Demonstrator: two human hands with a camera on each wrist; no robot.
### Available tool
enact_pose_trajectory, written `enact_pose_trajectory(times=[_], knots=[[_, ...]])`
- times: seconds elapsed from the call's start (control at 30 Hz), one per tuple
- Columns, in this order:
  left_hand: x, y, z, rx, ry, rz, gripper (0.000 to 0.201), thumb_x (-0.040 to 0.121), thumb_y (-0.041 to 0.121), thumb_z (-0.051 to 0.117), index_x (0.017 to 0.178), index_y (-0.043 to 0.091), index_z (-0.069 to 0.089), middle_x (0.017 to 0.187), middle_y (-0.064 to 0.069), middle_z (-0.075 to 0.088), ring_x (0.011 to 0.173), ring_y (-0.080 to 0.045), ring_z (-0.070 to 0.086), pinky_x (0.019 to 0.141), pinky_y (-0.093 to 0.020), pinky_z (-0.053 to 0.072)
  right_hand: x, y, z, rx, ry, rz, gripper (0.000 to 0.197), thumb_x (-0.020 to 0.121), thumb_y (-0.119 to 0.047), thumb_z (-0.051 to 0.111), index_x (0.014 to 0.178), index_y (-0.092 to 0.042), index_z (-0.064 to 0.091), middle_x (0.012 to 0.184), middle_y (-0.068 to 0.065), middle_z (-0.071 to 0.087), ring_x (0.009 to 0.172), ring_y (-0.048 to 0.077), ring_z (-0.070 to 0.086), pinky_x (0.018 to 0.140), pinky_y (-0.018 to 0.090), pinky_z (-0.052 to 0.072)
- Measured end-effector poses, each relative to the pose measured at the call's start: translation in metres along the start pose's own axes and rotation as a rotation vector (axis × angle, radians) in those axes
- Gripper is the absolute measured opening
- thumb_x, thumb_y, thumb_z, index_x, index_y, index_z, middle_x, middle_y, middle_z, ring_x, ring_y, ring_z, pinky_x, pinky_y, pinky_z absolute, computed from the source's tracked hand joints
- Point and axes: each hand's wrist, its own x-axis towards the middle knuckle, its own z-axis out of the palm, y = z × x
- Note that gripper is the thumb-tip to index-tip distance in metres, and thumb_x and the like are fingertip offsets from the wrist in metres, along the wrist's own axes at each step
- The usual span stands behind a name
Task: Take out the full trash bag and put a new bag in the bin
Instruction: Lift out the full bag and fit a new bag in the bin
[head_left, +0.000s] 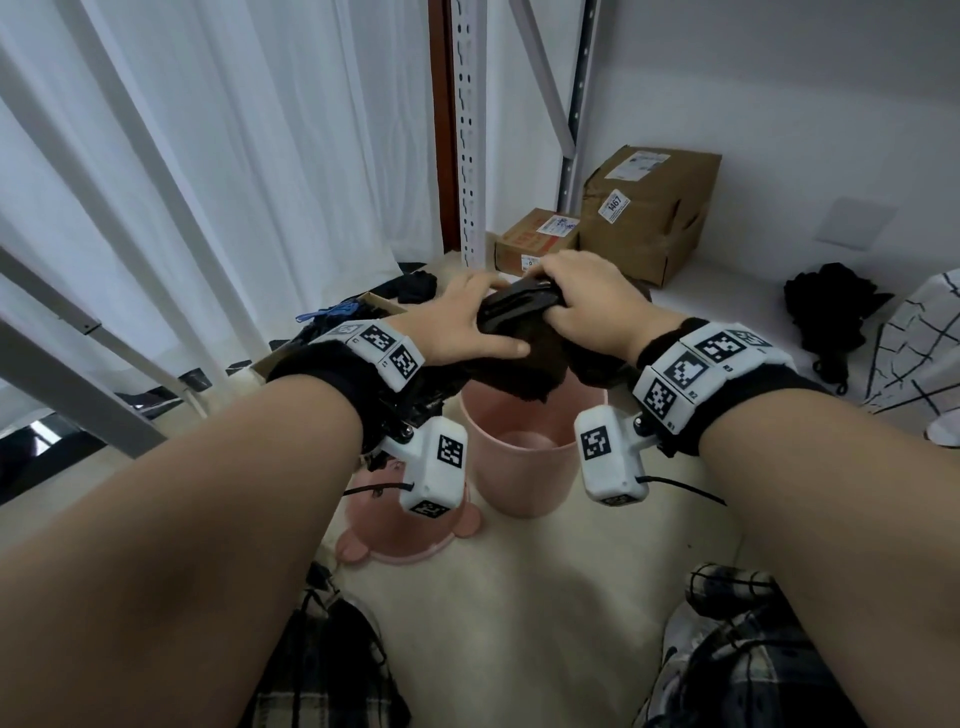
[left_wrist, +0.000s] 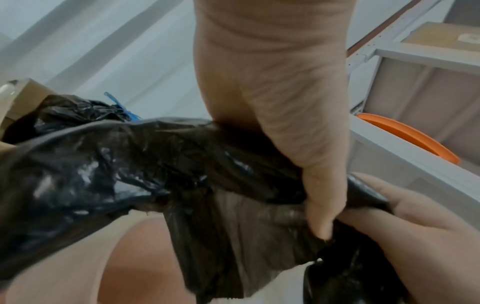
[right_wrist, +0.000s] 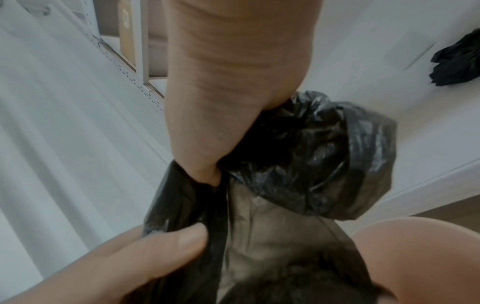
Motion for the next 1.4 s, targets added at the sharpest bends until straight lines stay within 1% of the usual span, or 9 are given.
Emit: enact_pose_trajectory(times=[0.13, 0.2, 0.43, 0.6, 0.73, 0.9, 1.1, 1.27, 1.4], knots=[[-0.002, 0.009, -0.005, -0.163, 0.073, -0.047, 0.007, 0.081, 0.011, 0.066, 0.088, 0.011, 0.066, 0.082, -0.004, 0.062, 0.078, -0.017, 0.06, 0.074, -0.025, 0.047, -0.002, -0.004, -0.005, -0.05, 0.101, -0.025, 0.025, 0.084, -0.008, 0.051, 0.108, -0.015, 0.054, 0.112, 0.006, 0.056, 0.108, 0.027, 0.048, 0.093, 0.038, 0.032], [-0.003, 0.009, -0.01, -0.137, 0.168, 0.011, 0.02, 0.082, -0.001, 0.059, 0.074, 0.018, 0.059, 0.066, 0.005, 0.058, 0.06, -0.006, 0.058, 0.062, -0.016, 0.045, -0.007, 0.0, -0.006, -0.031, 0.118, -0.007, 0.02, 0.086, -0.005, 0.05, 0.103, -0.015, 0.051, 0.105, 0.007, 0.063, 0.099, 0.03, 0.056, 0.087, 0.039, 0.038], [0.001, 0.002, -0.016, 0.478, 0.144, 0.069, 0.034, 0.086, 0.02, 0.059, 0.119, 0.013, 0.052, 0.109, -0.007, 0.063, 0.101, -0.027, 0.059, 0.081, -0.031, 0.044, -0.014, 0.02, 0.001, -0.39, -0.031, 0.135, 0.03, 0.086, -0.005, 0.042, 0.107, -0.018, 0.058, 0.104, 0.009, 0.064, 0.103, 0.032, 0.054, 0.092, 0.041, 0.035], [0.004, 0.009, -0.013, 0.821, 0.14, 0.113, 0.025, 0.086, 0.028, 0.054, 0.104, 0.013, 0.063, 0.099, -0.007, 0.064, 0.094, -0.027, 0.059, 0.078, -0.036, 0.045, -0.014, 0.011, 0.006, -0.463, -0.136, 0.285, 0.03, 0.083, -0.025, 0.051, 0.111, -0.018, 0.057, 0.114, 0.012, 0.055, 0.113, 0.032, 0.044, 0.1, 0.046, 0.027], [0.005, 0.018, -0.009, 0.67, 0.157, 0.178, 0.023, 0.086, 0.015, 0.054, 0.108, 0.009, 0.059, 0.109, -0.011, 0.062, 0.102, -0.028, 0.058, 0.084, -0.034, 0.042, -0.002, -0.01, 0.009, -0.12, -0.189, 0.124, 0.048, 0.073, -0.049, 0.066, 0.11, -0.023, 0.052, 0.111, -0.001, 0.053, 0.114, 0.019, 0.042, 0.111, 0.053, 0.016], [-0.001, 0.015, -0.007, 0.655, 0.153, 0.191, 0.028, 0.086, 0.013, 0.054, 0.113, 0.009, 0.047, 0.103, -0.013, 0.063, 0.095, -0.033, 0.061, 0.075, -0.039, 0.044, 0.003, -0.019, 0.012, 0.12, -0.153, -0.001, 0.014, 0.082, -0.004, 0.057, 0.089, -0.016, 0.055, 0.097, 0.01, 0.061, 0.089, 0.027, 0.058, 0.072, 0.029, 0.04], [0.0, -0.001, -0.013, 0.994, 0.24, 0.037, 0.022, 0.089, 0.012, 0.046, 0.109, 0.015, 0.056, 0.105, -0.009, 0.062, 0.102, -0.03, 0.055, 0.088, -0.039, 0.038, -0.003, 0.004, 0.014, -0.045, -0.181, 0.113, 0.034, 0.088, 0.0, 0.046, 0.119, -0.013, 0.046, 0.105, 0.012, 0.061, 0.094, 0.032, 0.057, 0.076, 0.037, 0.045], [-0.001, -0.001, -0.008, 0.778, 0.18, -0.077, 0.085, 0.071, 0.079, 0.049, 0.132, 0.02, 0.039, 0.126, -0.009, 0.04, 0.118, -0.03, 0.038, 0.098, -0.046, 0.03, -0.002, -0.001, 0.012, -0.191, -0.089, 0.04, 0.015, 0.089, -0.004, 0.042, 0.099, -0.013, 0.048, 0.099, 0.012, 0.061, 0.09, 0.031, 0.055, 0.071, 0.033, 0.03], [0.002, 0.006, -0.009, 0.609, 0.085, 0.0, 0.078, 0.068, 0.078, 0.04, 0.134, 0.037, 0.042, 0.151, -0.002, 0.028, 0.141, -0.026, 0.018, 0.111, -0.052, 0.01, -0.002, -0.008, 0.01, -0.17, 0.008, -0.106, 0.022, 0.086, 0.0, 0.045, 0.101, -0.016, 0.049, 0.101, 0.008, 0.058, 0.095, 0.028, 0.054, 0.076, 0.029, 0.024]])
